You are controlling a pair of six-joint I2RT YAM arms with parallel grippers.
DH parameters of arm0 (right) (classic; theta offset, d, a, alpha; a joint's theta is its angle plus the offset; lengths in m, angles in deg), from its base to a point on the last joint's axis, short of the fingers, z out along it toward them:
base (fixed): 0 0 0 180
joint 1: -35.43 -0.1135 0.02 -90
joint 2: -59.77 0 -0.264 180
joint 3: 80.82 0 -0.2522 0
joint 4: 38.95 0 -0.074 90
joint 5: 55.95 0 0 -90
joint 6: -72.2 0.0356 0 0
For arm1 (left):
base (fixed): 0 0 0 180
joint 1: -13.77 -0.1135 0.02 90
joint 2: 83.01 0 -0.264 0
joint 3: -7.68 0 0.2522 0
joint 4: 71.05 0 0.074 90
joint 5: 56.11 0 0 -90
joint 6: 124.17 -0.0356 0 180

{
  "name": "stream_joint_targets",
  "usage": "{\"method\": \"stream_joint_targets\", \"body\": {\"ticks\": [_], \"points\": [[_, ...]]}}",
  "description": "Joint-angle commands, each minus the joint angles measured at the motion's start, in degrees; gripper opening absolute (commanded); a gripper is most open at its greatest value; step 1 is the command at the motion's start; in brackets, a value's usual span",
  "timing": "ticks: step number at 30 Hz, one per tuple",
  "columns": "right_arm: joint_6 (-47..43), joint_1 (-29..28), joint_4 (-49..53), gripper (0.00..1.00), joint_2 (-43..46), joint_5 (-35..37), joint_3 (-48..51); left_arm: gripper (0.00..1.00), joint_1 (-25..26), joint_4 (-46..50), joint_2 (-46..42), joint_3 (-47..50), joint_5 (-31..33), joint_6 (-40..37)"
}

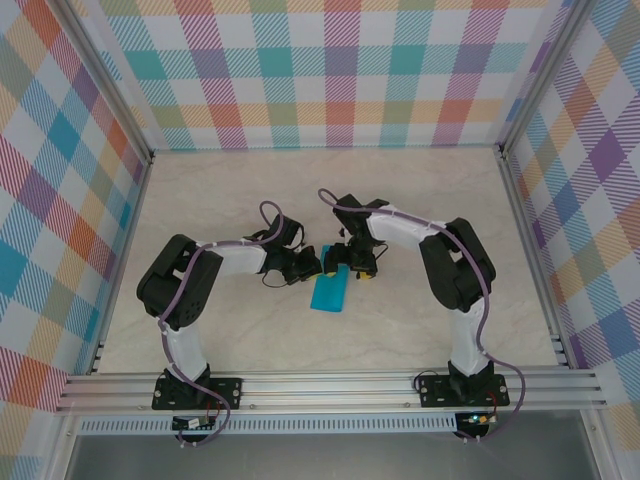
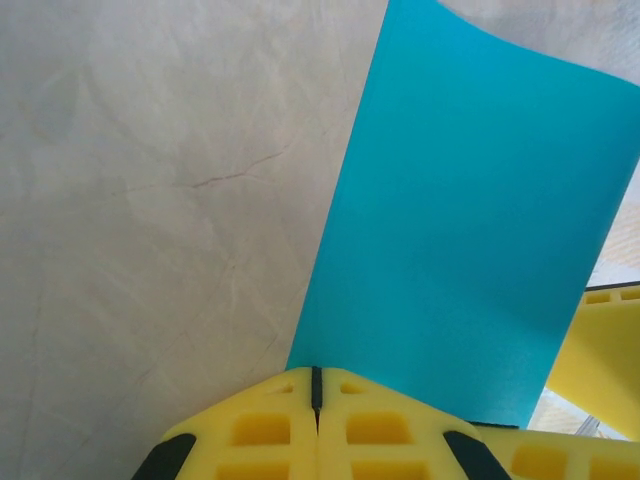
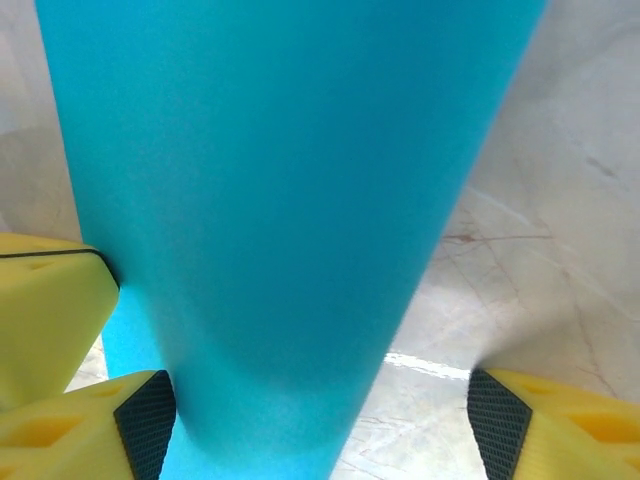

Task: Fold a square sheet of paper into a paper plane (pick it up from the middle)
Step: Hold the square sheet of paper at the center of the table, then fold the square sheet of paper in half at the center of the table.

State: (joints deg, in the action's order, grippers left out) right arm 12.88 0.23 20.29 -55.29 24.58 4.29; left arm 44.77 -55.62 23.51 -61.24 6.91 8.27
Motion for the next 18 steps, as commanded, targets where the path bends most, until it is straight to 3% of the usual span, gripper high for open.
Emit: {"method": "stream_joint_targets", "body": {"ticks": [1,6,14,18], "points": [[1.4,1.7,-3.6,0.81,5.9,1.9,3.2,0.00,1.0,1.5,2.4,1.6,2.4,-0.2],[4.2,3.2,-9.7,0.78,13.9,-1.2,9.7,0.00,1.0,1.6,2.4,1.5,2.2,-0.4],[11.1,3.7,-26.7,0.24,16.8,-17.2,18.4,0.00,1.0,1.7,2.7,1.7,2.4,-0.4],[12.7,3.7,-30.3,0.12,15.7,-18.6,21.2,0.00,1.0,1.7,2.9,1.7,2.4,-0.5]]}}
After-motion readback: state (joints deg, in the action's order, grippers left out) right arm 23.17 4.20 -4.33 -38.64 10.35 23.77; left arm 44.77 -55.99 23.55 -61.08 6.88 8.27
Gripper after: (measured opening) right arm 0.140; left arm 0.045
